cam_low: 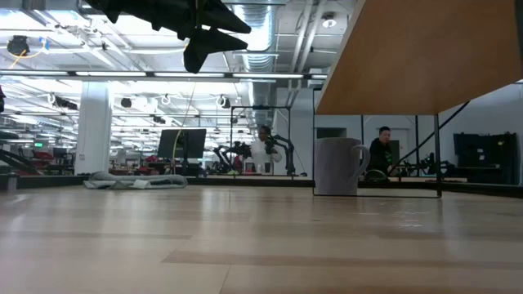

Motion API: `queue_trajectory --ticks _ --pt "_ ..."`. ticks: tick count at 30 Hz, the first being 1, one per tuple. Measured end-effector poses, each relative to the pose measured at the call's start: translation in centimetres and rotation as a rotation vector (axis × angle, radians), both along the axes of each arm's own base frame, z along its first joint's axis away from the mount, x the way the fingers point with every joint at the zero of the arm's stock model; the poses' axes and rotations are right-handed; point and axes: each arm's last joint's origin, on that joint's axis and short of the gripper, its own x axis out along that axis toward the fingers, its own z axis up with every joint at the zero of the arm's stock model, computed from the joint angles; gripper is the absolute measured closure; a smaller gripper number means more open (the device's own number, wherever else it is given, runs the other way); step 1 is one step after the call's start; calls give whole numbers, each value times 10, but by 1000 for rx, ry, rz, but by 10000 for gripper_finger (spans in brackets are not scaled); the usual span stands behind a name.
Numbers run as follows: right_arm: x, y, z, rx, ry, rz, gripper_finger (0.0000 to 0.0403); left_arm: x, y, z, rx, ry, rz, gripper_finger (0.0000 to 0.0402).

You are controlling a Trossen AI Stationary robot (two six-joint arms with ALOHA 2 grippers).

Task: Stack small to large cups/mugs on shelf
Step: Put the violet mug on the shelf, then put the blue mug on the shelf

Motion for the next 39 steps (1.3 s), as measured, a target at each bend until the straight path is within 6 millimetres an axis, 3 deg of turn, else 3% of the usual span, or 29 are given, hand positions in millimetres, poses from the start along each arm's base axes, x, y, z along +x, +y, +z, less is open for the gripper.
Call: queue_trajectory --ticks 22,39 --pt "0 1 0 27 3 -10 232 -1 0 -2 -19 20 5 277" --pt "-13 -5 -5 69 220 -25 230 -1 0 -2 -20 19 5 277"
